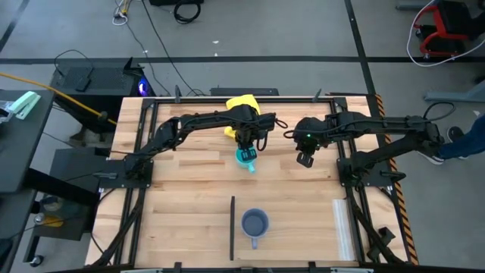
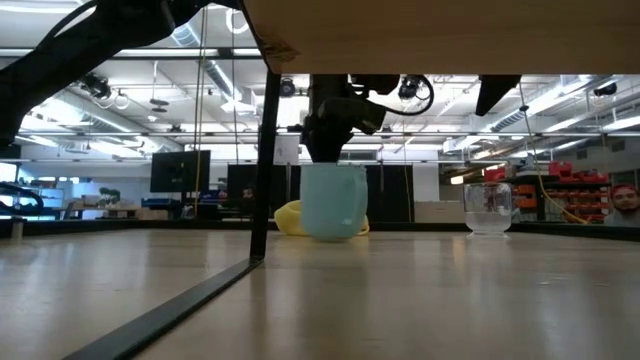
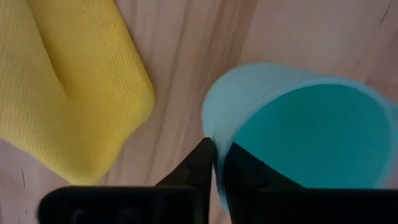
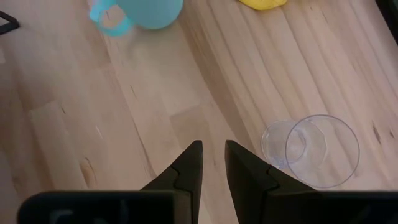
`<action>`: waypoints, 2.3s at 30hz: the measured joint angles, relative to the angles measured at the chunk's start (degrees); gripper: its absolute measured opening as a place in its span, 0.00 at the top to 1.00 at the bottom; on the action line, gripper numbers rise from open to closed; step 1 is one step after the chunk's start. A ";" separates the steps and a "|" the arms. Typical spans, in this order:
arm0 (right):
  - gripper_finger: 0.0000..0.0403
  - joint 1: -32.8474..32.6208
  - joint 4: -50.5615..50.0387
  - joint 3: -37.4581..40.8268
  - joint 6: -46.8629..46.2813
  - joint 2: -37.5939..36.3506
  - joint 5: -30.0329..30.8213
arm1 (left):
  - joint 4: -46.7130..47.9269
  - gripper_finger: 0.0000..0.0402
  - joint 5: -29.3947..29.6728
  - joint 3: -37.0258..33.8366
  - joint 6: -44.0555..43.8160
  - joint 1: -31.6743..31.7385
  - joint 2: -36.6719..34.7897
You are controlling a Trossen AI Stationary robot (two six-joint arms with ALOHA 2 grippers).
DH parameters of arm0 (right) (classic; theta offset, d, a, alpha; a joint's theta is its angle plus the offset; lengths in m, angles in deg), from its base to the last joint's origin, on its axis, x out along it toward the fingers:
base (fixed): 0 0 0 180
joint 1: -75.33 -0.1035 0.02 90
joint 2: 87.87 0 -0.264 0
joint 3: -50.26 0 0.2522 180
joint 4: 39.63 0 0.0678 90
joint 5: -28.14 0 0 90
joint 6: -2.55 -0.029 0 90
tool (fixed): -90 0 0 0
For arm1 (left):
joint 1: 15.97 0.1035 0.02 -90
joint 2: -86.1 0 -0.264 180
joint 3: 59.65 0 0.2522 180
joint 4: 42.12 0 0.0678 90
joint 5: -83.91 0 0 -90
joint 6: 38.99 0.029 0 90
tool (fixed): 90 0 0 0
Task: Stack small to large cups/mugs on shelf
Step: Put the light blue mug on the shelf
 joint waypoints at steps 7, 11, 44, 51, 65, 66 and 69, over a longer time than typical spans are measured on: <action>0.81 0.01 -0.02 0.00 -0.37 0.00 0.00 | -0.58 0.83 -1.35 0.00 -0.02 0.00 -0.02; 0.81 0.00 -0.02 0.00 -0.38 0.00 0.00 | -0.63 0.81 -1.42 0.00 -1.21 0.05 -0.04; 0.81 -0.41 3.69 -4.85 -4.98 -0.14 -10.44 | 10.62 0.76 9.42 -1.47 -7.01 -4.84 -13.66; 0.81 -4.78 2.15 -4.85 -5.18 -1.13 -9.46 | 10.56 0.78 9.67 -12.78 -9.43 0.25 -20.86; 0.81 -1.89 12.99 -4.79 -3.07 0.43 -6.54 | -7.94 0.79 11.15 -53.78 -21.19 4.76 -56.30; 0.81 -0.52 14.17 -4.79 -2.43 0.82 -7.26 | -9.29 0.79 11.17 -56.57 -22.50 4.45 -58.27; 0.81 4.25 16.65 -4.79 -1.62 3.15 -12.03 | -12.53 0.80 11.20 -63.25 -25.70 3.45 -63.06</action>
